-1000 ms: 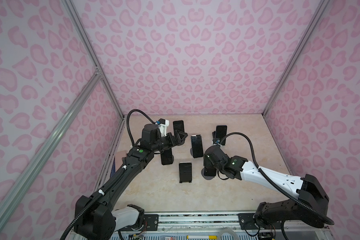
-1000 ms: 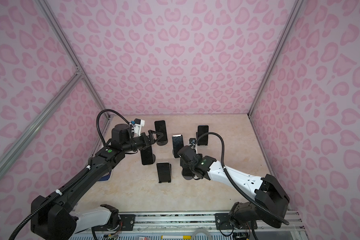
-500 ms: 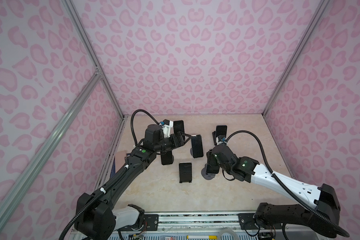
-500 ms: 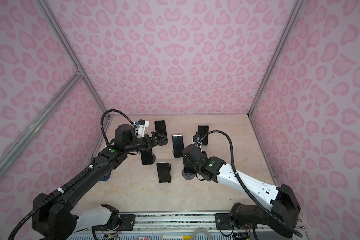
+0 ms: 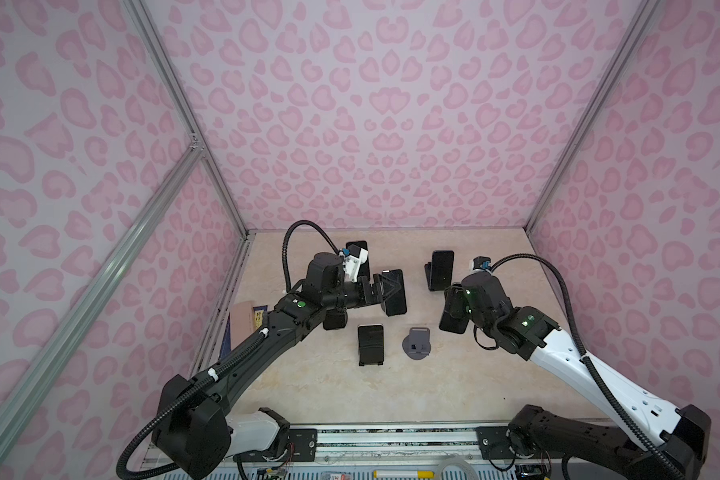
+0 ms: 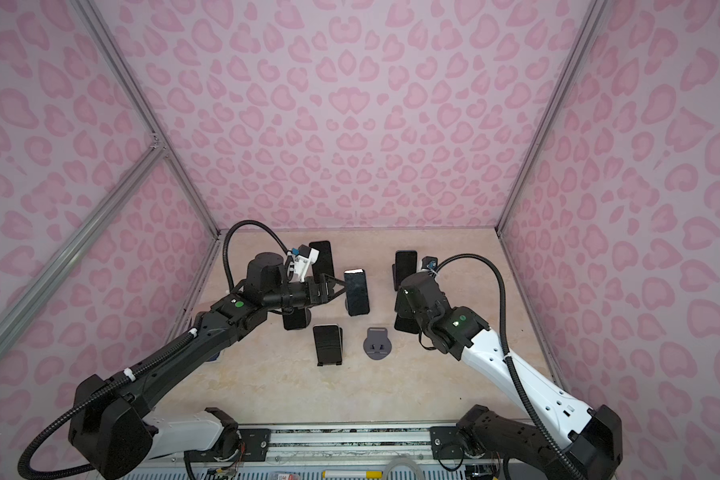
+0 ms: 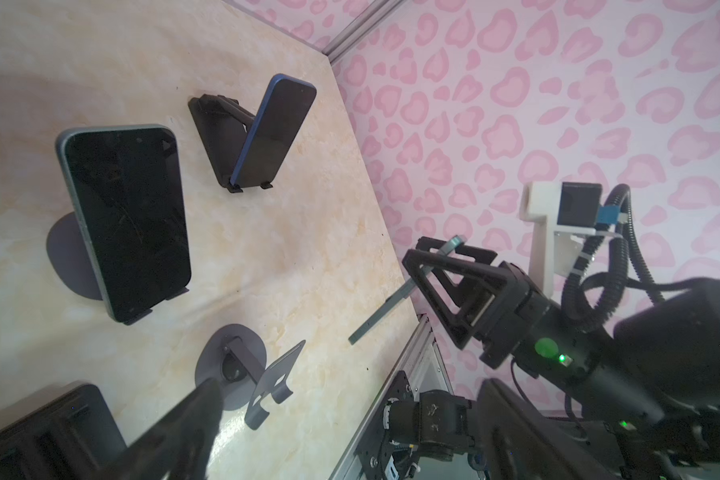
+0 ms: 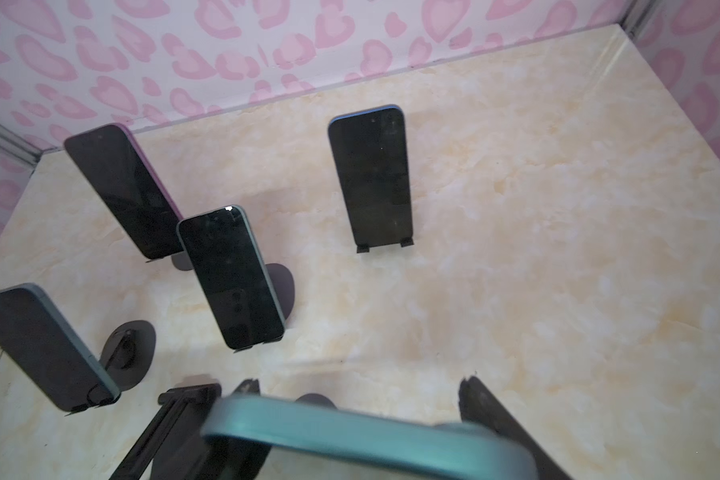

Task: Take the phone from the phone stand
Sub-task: 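Lift the phone up off its round stand with the right gripper, then carry the held phone away from the stand and lower it toward the table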

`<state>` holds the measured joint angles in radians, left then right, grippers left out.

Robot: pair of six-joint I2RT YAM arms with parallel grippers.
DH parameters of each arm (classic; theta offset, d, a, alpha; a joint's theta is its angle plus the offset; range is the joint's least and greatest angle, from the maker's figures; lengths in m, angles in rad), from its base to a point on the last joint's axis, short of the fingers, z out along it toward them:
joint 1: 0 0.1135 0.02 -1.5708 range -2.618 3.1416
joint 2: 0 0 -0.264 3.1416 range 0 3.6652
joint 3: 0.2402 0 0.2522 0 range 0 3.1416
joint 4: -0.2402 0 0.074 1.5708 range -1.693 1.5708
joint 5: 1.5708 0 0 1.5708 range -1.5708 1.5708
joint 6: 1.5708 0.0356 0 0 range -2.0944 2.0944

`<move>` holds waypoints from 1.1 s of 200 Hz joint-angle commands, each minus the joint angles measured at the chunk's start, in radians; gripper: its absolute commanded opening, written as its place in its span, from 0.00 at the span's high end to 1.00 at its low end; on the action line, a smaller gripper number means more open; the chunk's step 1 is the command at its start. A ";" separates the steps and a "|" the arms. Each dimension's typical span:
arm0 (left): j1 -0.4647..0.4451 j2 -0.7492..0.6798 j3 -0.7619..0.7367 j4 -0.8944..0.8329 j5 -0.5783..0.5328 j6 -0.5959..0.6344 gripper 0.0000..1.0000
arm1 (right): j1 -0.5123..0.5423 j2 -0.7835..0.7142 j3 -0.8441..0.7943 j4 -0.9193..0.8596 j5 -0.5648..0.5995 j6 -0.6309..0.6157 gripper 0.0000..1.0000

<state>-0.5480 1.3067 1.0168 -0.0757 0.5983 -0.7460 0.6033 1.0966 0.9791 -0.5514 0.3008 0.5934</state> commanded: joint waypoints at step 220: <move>-0.038 -0.029 0.012 -0.004 -0.088 0.046 0.03 | -0.464 0.284 -0.043 0.004 -0.473 -0.209 0.34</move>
<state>-0.5846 1.2900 1.0286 -0.0834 0.5125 -0.7094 0.1425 1.3594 0.9436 -0.5598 -0.1577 0.3950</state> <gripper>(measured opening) 0.967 0.724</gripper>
